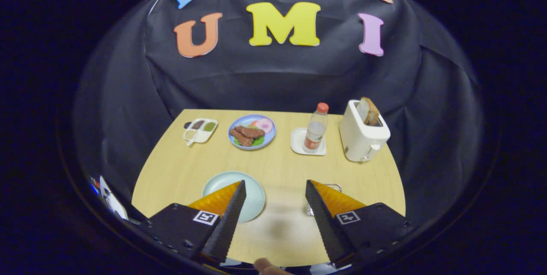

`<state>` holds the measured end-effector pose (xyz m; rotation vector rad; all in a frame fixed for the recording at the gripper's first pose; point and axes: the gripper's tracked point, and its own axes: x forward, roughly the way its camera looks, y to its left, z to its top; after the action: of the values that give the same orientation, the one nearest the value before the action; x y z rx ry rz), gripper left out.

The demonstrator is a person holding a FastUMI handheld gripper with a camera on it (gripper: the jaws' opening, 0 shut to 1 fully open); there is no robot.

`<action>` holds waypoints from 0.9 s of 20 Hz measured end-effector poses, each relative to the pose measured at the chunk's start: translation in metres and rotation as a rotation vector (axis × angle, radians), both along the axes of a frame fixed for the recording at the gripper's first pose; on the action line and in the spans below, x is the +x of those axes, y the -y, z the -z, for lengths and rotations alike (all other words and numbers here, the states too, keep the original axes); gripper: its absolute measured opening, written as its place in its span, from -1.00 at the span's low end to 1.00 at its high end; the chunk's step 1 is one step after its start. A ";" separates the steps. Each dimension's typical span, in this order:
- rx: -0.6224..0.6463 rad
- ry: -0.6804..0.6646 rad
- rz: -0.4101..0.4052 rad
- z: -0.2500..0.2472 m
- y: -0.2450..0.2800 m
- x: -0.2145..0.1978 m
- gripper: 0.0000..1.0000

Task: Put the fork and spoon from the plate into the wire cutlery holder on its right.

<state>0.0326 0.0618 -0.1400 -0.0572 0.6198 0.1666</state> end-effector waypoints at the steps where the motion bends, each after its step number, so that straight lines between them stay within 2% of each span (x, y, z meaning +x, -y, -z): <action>1: -0.006 0.036 0.004 -0.007 -0.007 -0.007 0.81; 3: -0.017 0.119 0.032 -0.031 -0.011 -0.012 0.93; 12: -0.003 0.534 0.093 -0.132 -0.037 -0.076 0.93; 14: 0.032 0.582 0.108 -0.144 -0.038 -0.089 0.92; 17: 0.131 0.602 0.067 -0.150 -0.052 -0.102 0.92; 18: 0.136 0.604 0.080 -0.151 -0.050 -0.102 0.92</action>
<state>-0.0698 0.1114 0.0111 0.0492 0.0069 0.1054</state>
